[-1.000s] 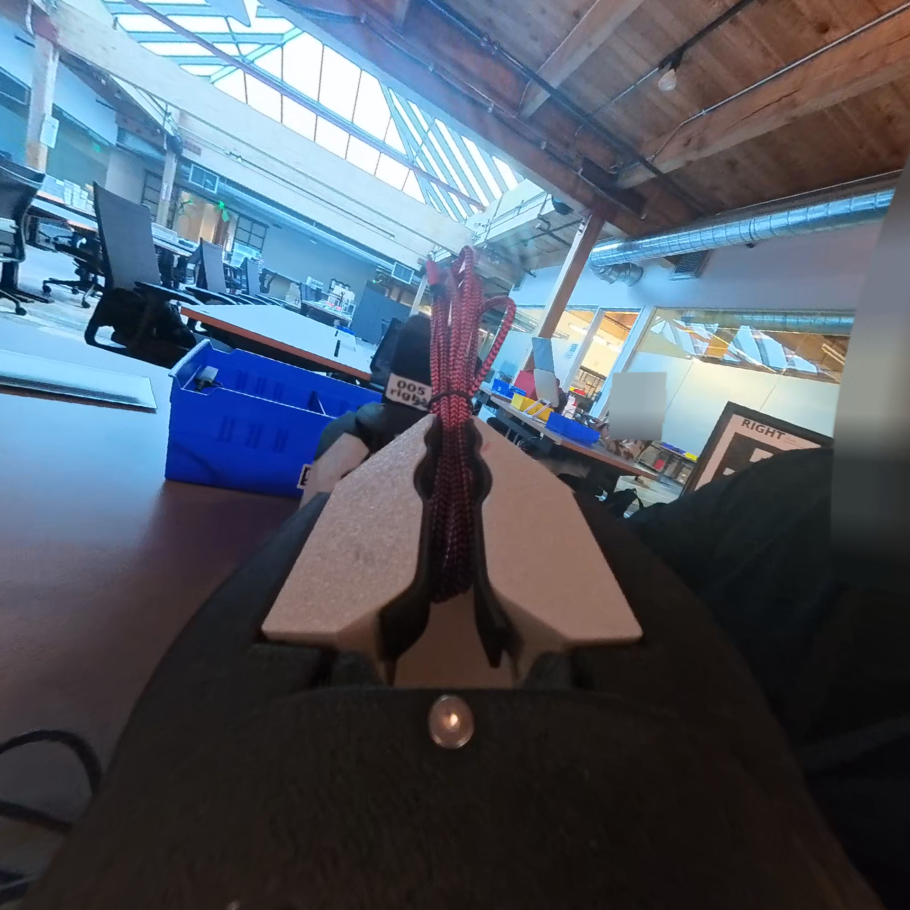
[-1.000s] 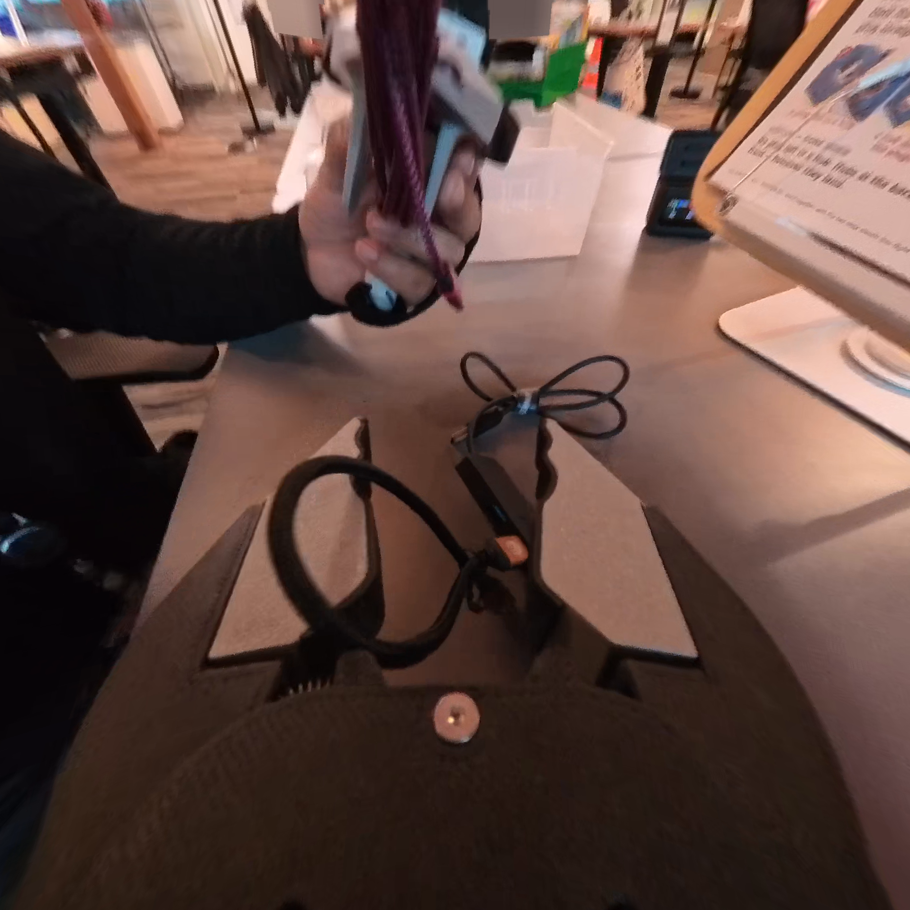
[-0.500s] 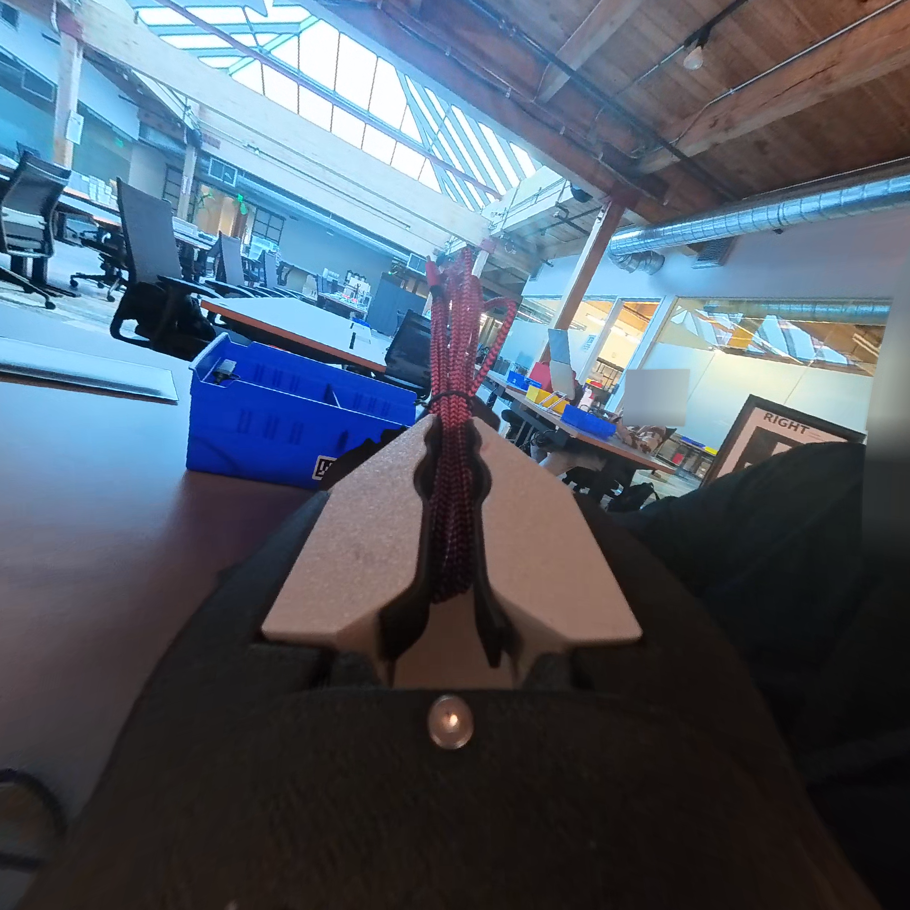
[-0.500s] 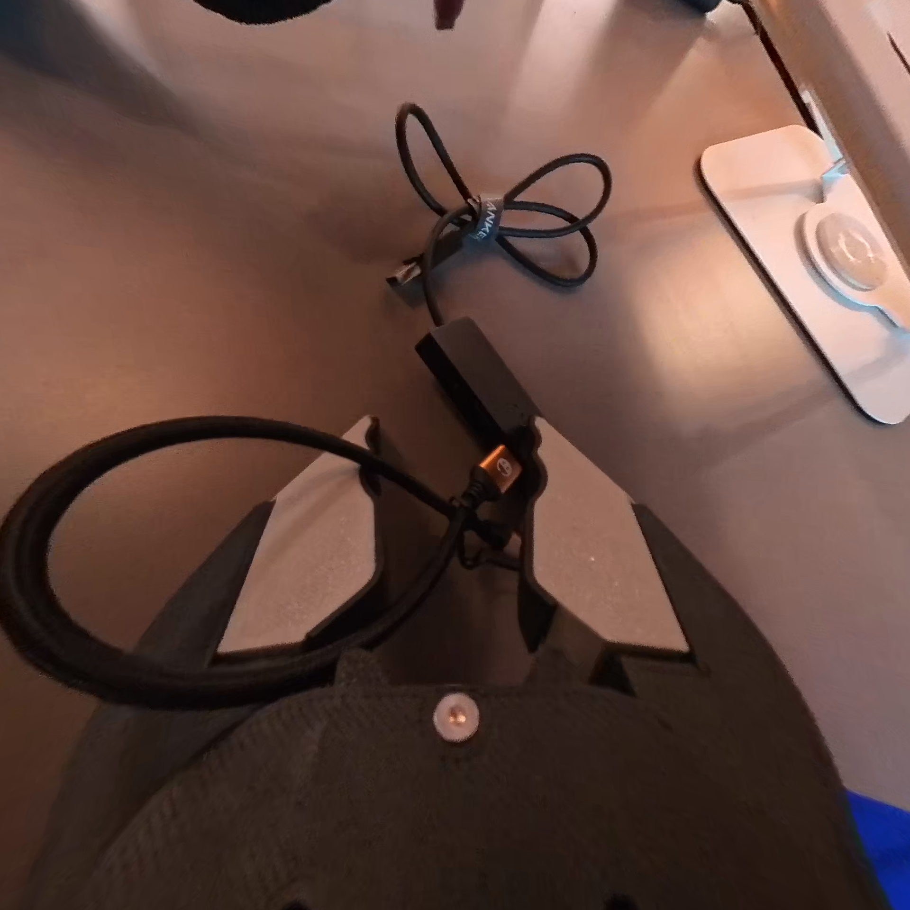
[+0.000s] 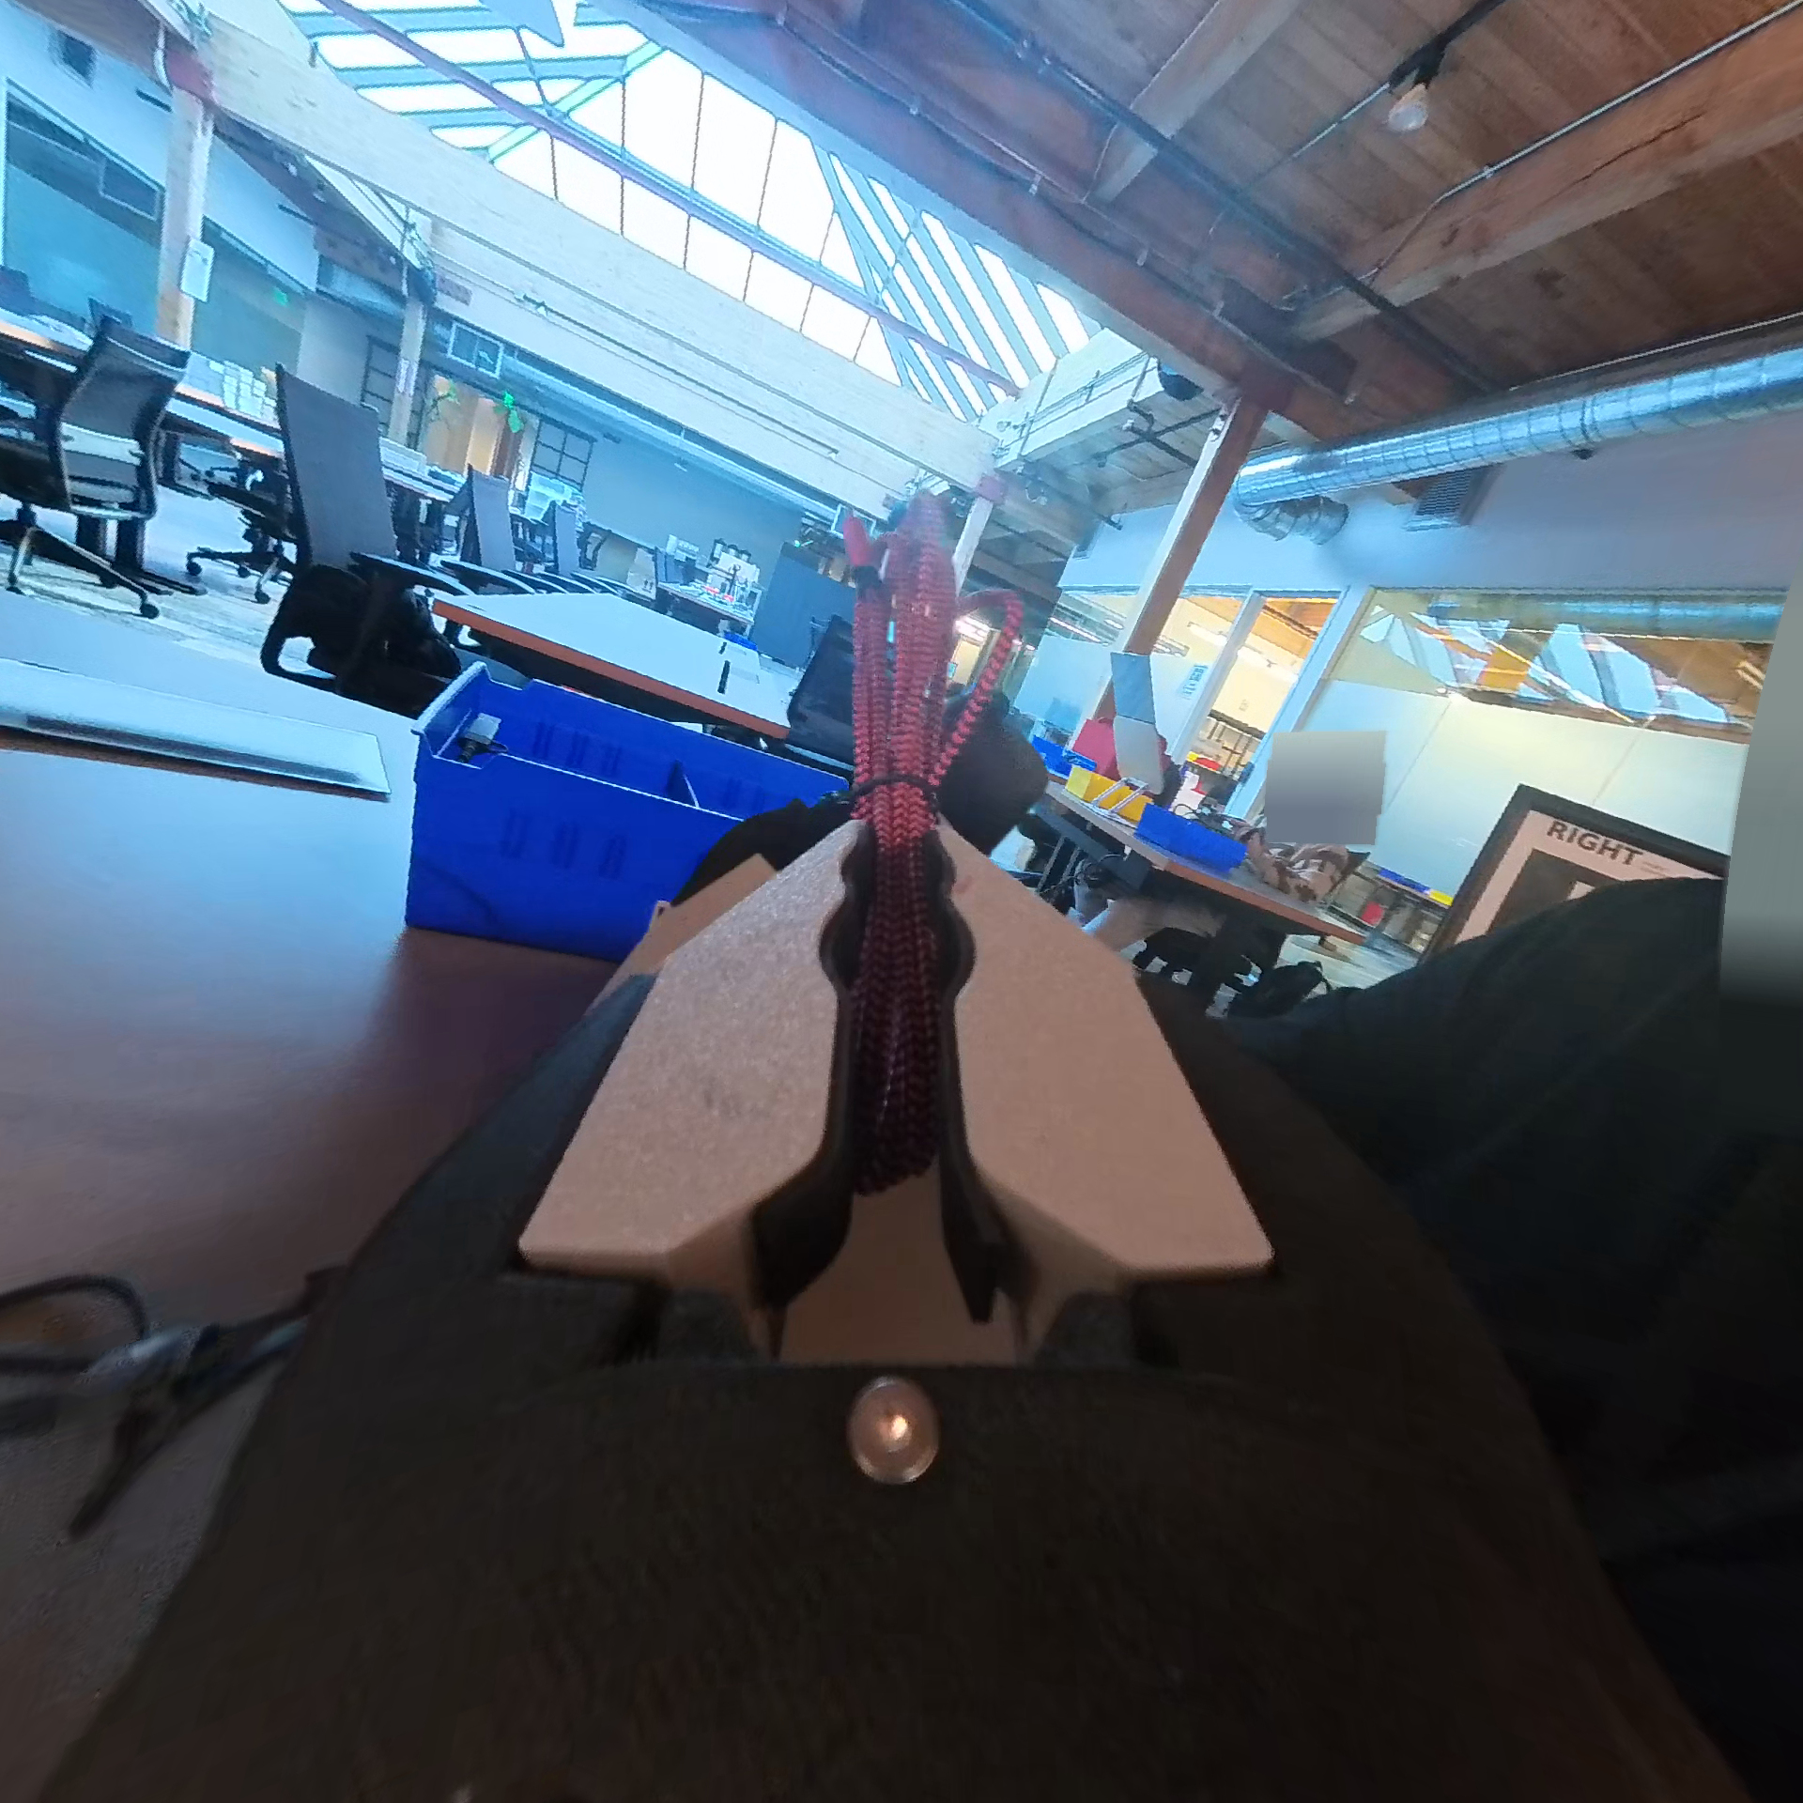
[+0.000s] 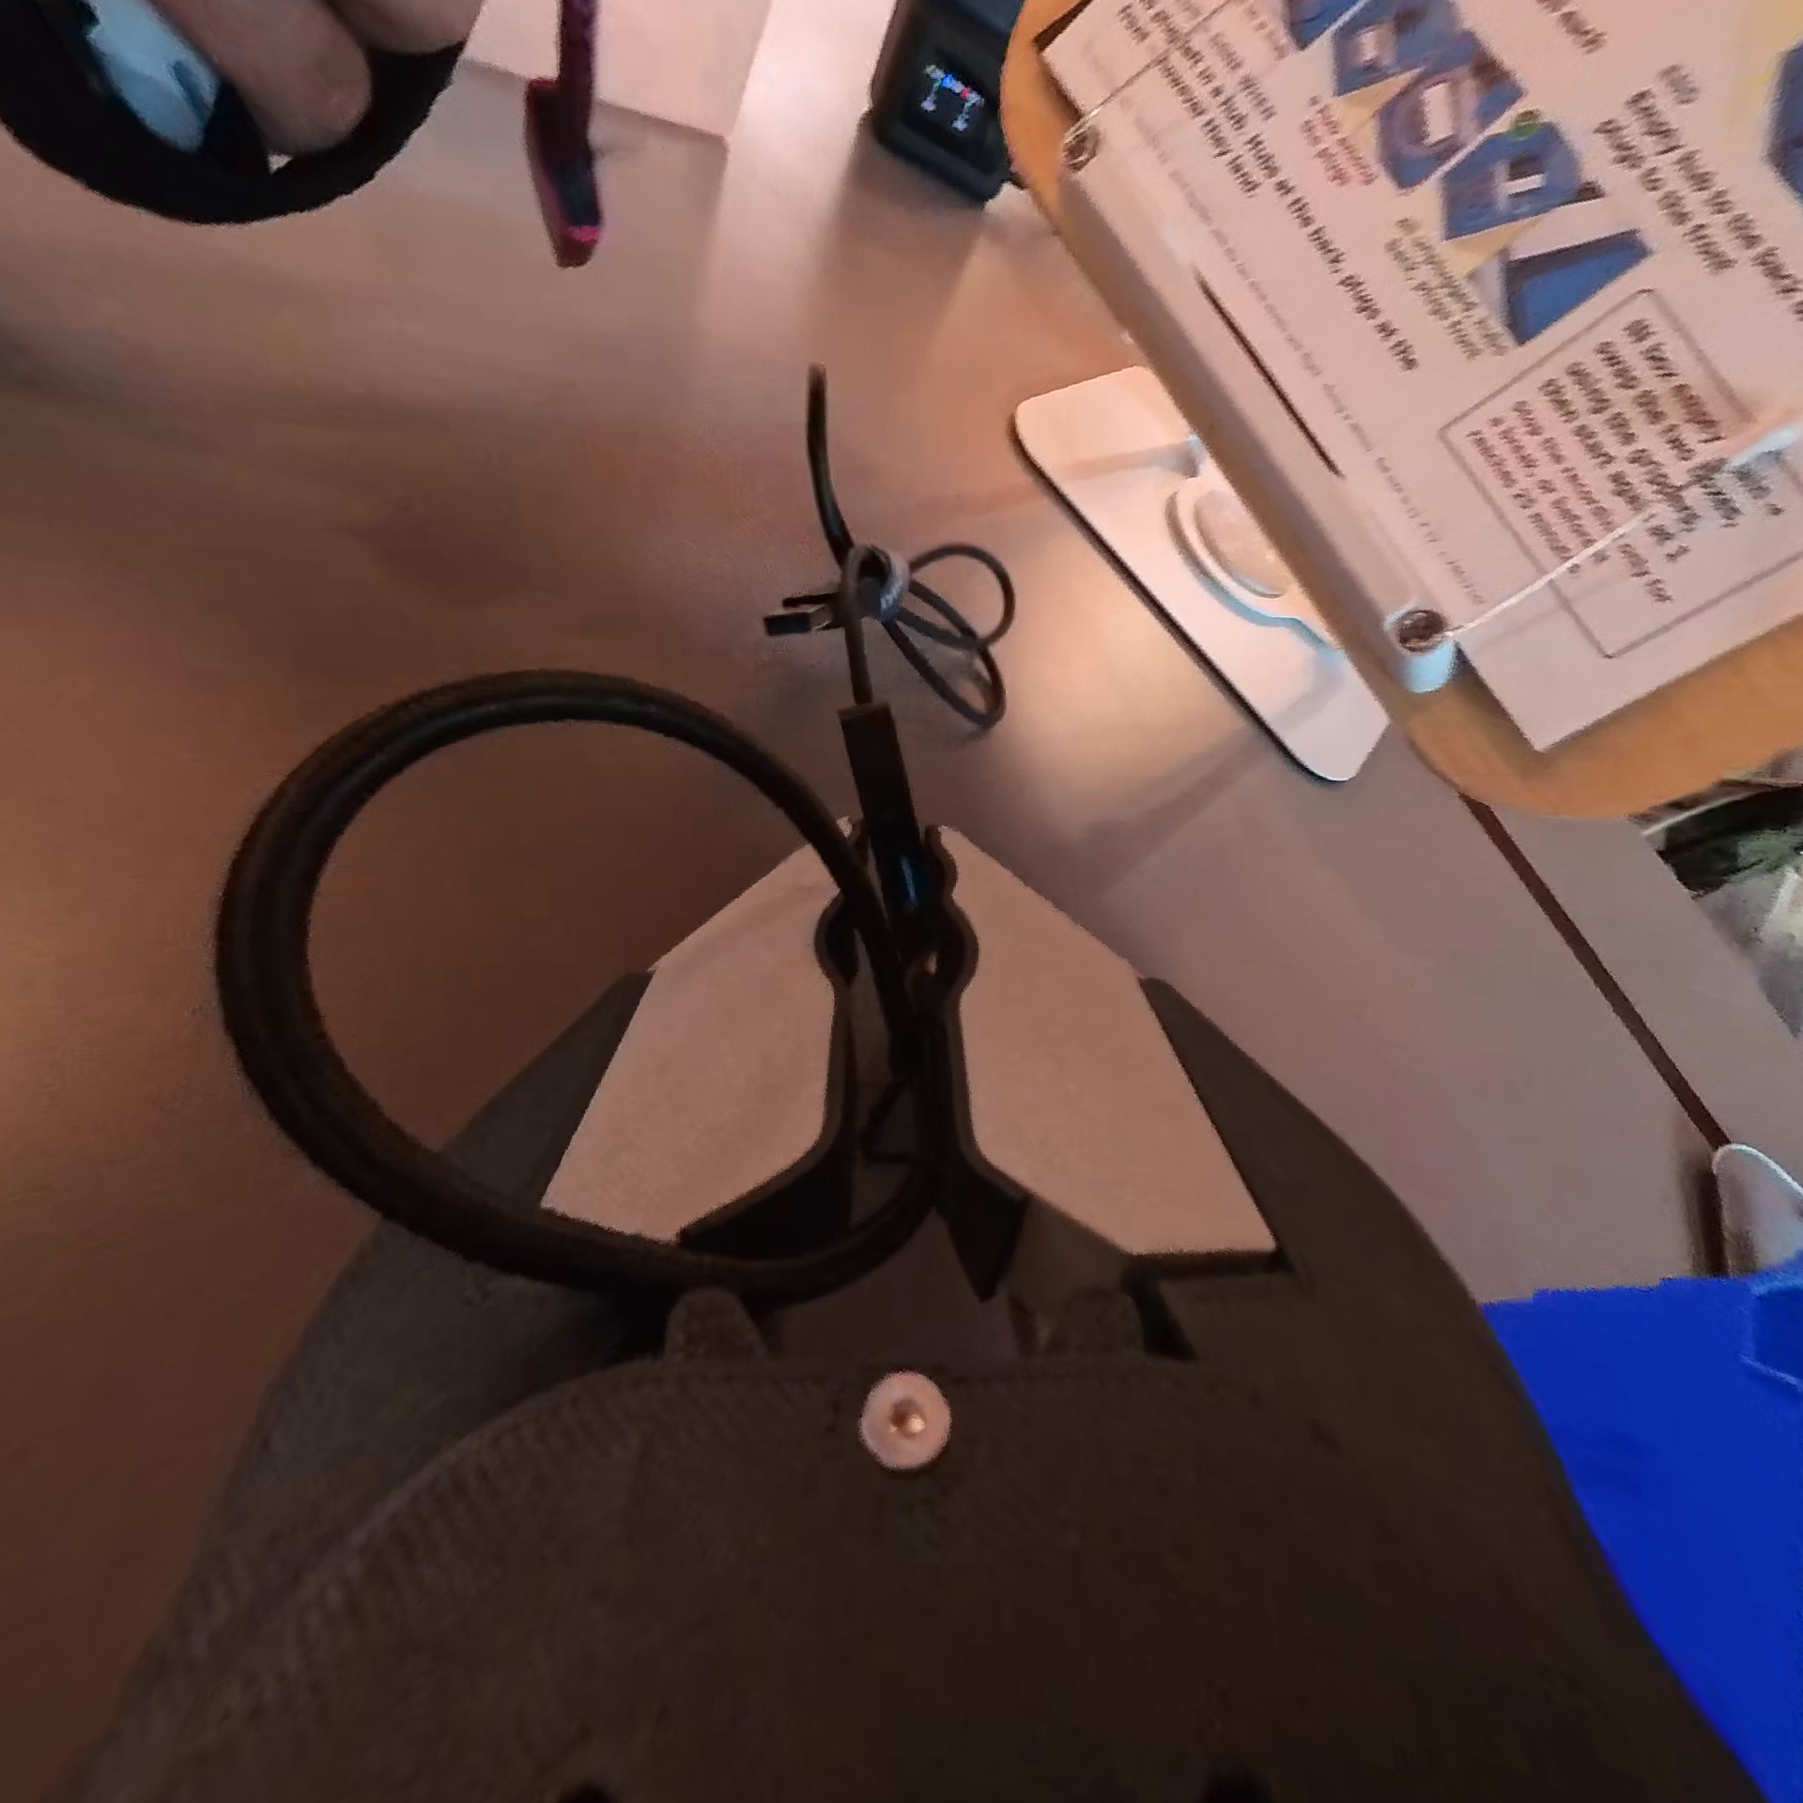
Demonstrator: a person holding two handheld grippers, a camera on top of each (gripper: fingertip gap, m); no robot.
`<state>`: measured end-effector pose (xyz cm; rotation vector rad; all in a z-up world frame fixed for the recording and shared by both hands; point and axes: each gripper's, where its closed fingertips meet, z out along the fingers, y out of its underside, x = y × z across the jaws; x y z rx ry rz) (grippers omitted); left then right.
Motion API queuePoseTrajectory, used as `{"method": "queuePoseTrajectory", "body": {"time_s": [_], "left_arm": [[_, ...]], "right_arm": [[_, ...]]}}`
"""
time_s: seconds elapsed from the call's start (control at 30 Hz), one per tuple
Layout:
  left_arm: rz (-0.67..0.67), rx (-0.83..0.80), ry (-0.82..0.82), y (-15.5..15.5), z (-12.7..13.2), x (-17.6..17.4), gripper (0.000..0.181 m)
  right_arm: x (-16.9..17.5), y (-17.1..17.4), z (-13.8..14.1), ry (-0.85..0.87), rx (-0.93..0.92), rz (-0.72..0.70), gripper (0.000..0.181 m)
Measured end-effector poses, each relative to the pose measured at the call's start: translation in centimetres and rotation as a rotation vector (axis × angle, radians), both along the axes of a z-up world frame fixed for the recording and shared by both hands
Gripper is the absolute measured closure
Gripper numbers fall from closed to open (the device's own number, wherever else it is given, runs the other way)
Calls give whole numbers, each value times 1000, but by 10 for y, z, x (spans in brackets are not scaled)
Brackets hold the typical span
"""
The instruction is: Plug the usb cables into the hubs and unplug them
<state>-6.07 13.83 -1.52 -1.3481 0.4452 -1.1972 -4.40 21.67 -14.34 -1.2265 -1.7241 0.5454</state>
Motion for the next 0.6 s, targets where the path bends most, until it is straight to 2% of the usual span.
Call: {"method": "queuePoseTrajectory", "body": {"time_s": [0.17,0.4,0.6], "left_arm": [[8,-2,-8,1,0,-2,173],[-7,-1,-17,-3,0,-1,173],[-18,1,-12,-4,0,2,174]], "right_arm": [[3,10,13,68,-23,-46,174],[1,-14,21,115,-211,94,174],[0,-19,23,129,-288,126,174]]}}
